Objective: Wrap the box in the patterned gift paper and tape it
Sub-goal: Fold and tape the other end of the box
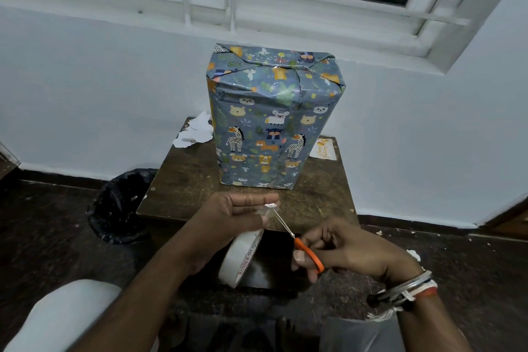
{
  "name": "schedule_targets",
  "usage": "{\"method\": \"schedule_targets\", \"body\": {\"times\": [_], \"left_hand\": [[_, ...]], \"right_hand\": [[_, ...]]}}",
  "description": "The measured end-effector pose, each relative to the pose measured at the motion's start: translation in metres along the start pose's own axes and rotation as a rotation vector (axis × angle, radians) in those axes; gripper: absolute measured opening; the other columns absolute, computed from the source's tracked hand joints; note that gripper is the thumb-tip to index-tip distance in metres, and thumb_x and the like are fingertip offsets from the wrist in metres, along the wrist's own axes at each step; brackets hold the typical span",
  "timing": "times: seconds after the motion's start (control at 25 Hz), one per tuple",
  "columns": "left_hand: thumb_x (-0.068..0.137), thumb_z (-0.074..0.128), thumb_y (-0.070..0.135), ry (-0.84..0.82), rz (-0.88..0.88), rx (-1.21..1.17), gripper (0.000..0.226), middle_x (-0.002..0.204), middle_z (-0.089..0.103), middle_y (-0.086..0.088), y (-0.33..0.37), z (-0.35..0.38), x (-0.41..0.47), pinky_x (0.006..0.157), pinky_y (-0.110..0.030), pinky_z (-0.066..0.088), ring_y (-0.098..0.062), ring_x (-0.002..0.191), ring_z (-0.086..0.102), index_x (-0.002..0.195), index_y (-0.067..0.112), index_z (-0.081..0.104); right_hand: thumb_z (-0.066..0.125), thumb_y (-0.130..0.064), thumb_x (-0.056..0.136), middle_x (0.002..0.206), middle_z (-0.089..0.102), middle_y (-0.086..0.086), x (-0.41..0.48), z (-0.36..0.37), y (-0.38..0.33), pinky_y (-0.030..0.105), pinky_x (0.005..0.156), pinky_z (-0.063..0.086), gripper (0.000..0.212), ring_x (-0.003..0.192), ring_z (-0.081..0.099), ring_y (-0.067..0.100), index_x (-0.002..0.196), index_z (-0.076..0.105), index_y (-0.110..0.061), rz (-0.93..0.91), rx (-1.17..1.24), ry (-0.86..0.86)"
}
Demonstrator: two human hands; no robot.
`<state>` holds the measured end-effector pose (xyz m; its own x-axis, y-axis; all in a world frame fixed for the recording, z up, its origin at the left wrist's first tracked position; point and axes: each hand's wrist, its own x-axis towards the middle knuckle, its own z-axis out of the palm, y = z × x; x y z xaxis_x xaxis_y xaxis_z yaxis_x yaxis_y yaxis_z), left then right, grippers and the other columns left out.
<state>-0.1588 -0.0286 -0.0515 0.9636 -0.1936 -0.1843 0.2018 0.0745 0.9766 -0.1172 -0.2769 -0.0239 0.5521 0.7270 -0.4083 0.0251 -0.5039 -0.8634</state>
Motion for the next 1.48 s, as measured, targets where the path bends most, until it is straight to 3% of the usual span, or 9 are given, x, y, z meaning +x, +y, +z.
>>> {"method": "schedule_targets", "body": {"times": [0.16, 0.6, 0.76, 0.92, 1.04, 1.2, 1.36, 1.48], "left_hand": [[0.091, 0.069, -0.001, -0.022, -0.018, 0.011, 0.04, 0.116, 0.077, -0.001, -0.0031, 0.0002, 0.0011, 0.083, -0.021, 0.054, -0.011, 0.098, 0.073, 0.124, 0.02, 0.072], [0.091, 0.067, -0.006, -0.04, -0.041, -0.021, 0.041, 0.118, 0.076, -0.001, -0.0026, 0.0004, 0.002, 0.084, -0.019, 0.055, -0.006, 0.095, 0.073, 0.124, 0.017, 0.072], [0.09, 0.066, -0.007, -0.051, -0.041, -0.039, 0.042, 0.119, 0.076, -0.002, -0.0034, 0.0001, 0.0025, 0.084, -0.019, 0.055, -0.011, 0.101, 0.073, 0.125, 0.016, 0.071], [0.09, 0.066, -0.007, -0.065, -0.055, -0.054, 0.041, 0.107, 0.079, -0.003, -0.0028, 0.0008, 0.0017, 0.081, -0.018, 0.054, -0.008, 0.095, 0.073, 0.125, 0.014, 0.071], [0.09, 0.067, -0.005, -0.077, -0.054, -0.056, 0.041, 0.117, 0.076, -0.004, -0.0029, 0.0003, 0.0023, 0.085, -0.02, 0.054, -0.01, 0.098, 0.073, 0.127, 0.014, 0.07], [0.09, 0.066, -0.006, -0.078, -0.052, -0.064, 0.043, 0.123, 0.074, -0.003, -0.0041, -0.0007, 0.0031, 0.089, -0.022, 0.054, -0.01, 0.103, 0.072, 0.127, 0.016, 0.07], [0.091, 0.067, -0.007, -0.102, -0.036, -0.031, 0.046, 0.129, 0.071, 0.001, -0.0088, -0.0022, 0.0047, 0.097, -0.029, 0.055, -0.022, 0.118, 0.069, 0.13, 0.017, 0.069], [0.09, 0.068, -0.005, -0.103, -0.032, -0.049, 0.046, 0.13, 0.071, 0.002, -0.0092, -0.003, 0.0052, 0.097, -0.031, 0.054, -0.024, 0.116, 0.069, 0.13, 0.018, 0.07]], "right_hand": [[0.071, -0.028, 0.097, 0.076, 0.075, 0.001, 0.0043, 0.0006, 0.0007, 0.013, 0.077, 0.047, 0.027, 0.073, 0.067, 0.008, 0.106, 0.077, -0.003, -0.032, -0.004, -0.02], [0.075, -0.028, 0.094, 0.077, 0.075, 0.007, 0.0057, 0.0002, 0.0041, 0.035, 0.08, 0.048, 0.019, 0.074, 0.064, 0.018, 0.103, 0.079, -0.011, -0.02, -0.033, 0.002], [0.074, -0.028, 0.095, 0.074, 0.074, 0.003, 0.005, -0.0012, 0.0043, 0.028, 0.077, 0.047, 0.018, 0.071, 0.064, 0.013, 0.101, 0.079, -0.012, -0.018, -0.04, -0.006], [0.071, -0.024, 0.097, 0.07, 0.073, -0.002, 0.0046, -0.002, 0.0036, 0.019, 0.071, 0.047, 0.023, 0.065, 0.064, 0.007, 0.101, 0.076, -0.002, -0.034, -0.051, -0.028], [0.069, -0.025, 0.098, 0.067, 0.071, -0.002, 0.0045, -0.0015, 0.0021, 0.012, 0.065, 0.043, 0.028, 0.06, 0.059, 0.003, 0.099, 0.075, 0.002, -0.05, -0.036, -0.021], [0.069, -0.025, 0.098, 0.068, 0.072, 0.001, 0.0038, -0.0013, 0.0013, 0.012, 0.071, 0.046, 0.027, 0.063, 0.063, 0.008, 0.101, 0.076, 0.001, -0.077, -0.011, -0.011], [0.073, -0.025, 0.096, 0.074, 0.074, 0.008, 0.0043, -0.0021, 0.0026, 0.023, 0.076, 0.051, 0.022, 0.069, 0.065, 0.015, 0.103, 0.078, -0.005, -0.069, -0.01, -0.008], [0.073, -0.023, 0.096, 0.074, 0.074, 0.007, 0.0048, -0.002, 0.0042, 0.023, 0.076, 0.051, 0.02, 0.069, 0.066, 0.014, 0.103, 0.078, -0.005, -0.06, -0.011, -0.006]]}}
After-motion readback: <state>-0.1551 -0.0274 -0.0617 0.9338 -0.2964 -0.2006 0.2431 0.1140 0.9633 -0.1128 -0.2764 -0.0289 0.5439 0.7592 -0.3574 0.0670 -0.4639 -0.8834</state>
